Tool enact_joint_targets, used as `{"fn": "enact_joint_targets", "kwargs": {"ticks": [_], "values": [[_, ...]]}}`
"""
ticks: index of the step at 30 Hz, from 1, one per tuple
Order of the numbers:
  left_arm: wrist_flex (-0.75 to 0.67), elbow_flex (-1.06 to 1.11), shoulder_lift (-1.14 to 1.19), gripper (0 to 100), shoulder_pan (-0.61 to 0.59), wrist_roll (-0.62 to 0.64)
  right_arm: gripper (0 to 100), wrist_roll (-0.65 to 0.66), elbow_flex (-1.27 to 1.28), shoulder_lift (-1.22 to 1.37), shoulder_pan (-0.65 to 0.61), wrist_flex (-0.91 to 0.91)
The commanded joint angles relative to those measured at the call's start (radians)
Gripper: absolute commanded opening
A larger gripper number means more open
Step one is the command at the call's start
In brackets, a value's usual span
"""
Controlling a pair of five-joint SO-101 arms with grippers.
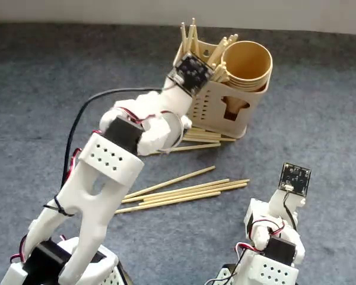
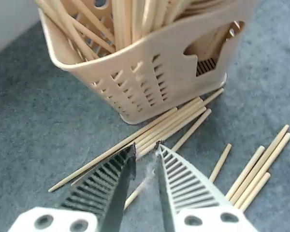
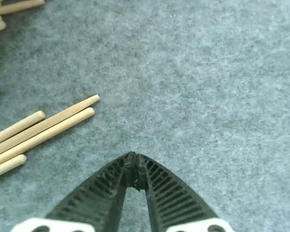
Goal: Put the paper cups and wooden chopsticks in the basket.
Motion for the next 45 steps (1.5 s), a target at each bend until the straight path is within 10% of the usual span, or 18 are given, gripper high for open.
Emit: {"fn": "enact_joint_targets", "kwargs": {"ticks": [1, 17, 45], "values": [[-0.002, 0.074, -0.002, 8, 0.058, -0.049, 0.5, 0.0, 0.153, -0.005, 0.01, 0.005], [-0.141, 0.26, 0.076, 14, 0.124, -0.17, 0.5, 0.0, 0.153, -0.005, 0.01, 0.005], [0.095, -0.246, 0.776, 4, 0.203, -0.17, 0.5, 0.0, 0.153, -0.005, 0.01, 0.005]]}}
